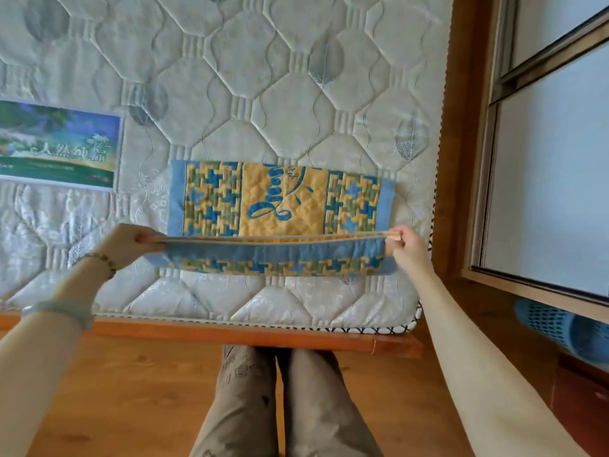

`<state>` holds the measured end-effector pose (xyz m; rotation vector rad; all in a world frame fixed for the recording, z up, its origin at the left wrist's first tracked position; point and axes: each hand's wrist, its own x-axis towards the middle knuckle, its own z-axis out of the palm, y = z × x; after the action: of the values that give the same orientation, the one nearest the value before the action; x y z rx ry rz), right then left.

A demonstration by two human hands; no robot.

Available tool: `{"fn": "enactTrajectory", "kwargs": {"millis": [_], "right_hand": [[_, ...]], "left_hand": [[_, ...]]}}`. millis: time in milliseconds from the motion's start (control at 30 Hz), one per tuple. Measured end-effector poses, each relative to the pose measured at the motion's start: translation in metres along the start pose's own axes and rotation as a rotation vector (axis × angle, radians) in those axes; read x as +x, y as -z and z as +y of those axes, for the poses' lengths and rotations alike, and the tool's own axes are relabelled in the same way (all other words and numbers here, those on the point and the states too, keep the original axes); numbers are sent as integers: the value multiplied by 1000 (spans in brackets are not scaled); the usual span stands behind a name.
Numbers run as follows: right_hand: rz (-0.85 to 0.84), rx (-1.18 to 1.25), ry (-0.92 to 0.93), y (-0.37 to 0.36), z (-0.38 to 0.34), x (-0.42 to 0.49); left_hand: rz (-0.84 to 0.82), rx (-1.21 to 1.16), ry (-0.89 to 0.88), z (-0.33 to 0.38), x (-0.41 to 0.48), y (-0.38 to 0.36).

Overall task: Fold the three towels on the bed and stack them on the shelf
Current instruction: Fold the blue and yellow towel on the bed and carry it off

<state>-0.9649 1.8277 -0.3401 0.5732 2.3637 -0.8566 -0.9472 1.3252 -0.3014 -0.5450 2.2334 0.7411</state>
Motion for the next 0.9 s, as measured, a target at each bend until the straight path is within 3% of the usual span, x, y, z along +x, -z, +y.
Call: {"fn": "enactTrajectory", "kwargs": {"millis": [200,567,700,800,833,900], "right_hand": [[290,124,27,3,-45,64],[339,-276,22,-35,-47,139],[372,-362,30,-42,-44,142],[472,-433,56,-52,-60,135],[503,-441,105,-61,-71,128],[481,-421,363,-94,-98,108]], "left_hand": [[181,-198,-80,39,71,29],[147,-85,-10,29,177,7],[263,59,28,27,186,-12],[515,201,88,41,164,-34],[577,250,37,47,154,-45],[542,341,-200,66,131,-76]]}}
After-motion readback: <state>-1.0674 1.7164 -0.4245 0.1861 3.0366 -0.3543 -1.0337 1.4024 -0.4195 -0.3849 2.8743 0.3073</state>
